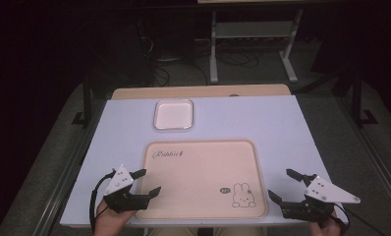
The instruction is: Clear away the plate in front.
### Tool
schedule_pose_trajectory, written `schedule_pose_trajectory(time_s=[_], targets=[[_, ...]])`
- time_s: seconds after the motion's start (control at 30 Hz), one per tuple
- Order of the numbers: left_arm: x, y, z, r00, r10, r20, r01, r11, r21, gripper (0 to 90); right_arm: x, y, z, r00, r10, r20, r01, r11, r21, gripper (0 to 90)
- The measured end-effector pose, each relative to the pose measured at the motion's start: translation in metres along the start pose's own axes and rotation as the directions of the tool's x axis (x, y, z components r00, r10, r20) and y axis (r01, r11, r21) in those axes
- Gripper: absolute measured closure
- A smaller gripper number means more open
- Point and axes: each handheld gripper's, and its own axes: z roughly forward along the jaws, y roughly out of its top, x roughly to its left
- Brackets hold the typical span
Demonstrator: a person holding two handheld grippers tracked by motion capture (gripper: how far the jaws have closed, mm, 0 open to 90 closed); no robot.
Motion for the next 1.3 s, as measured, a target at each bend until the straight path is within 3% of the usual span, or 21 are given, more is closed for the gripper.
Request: schedule_pose_trajectory(time_s=[0.97, 1.3], targets=[[0.009, -0.001, 0.002, 0.9991, -0.039, -0.015, 0.039, 0.9992, -0.007, 20.4, 0.0, 0.0, 0.001, 1.0, -0.002, -0.004, 0.002, 1.0, 0.0, 12.9], [0.016, 0.012, 0.008, 0.9993, -0.037, 0.005, 0.037, 0.9991, -0.02, 20.3, 0.001, 0.001, 0.0, 1.0, -0.005, 0.003, 0.005, 1.0, 0.0, 12.9]])
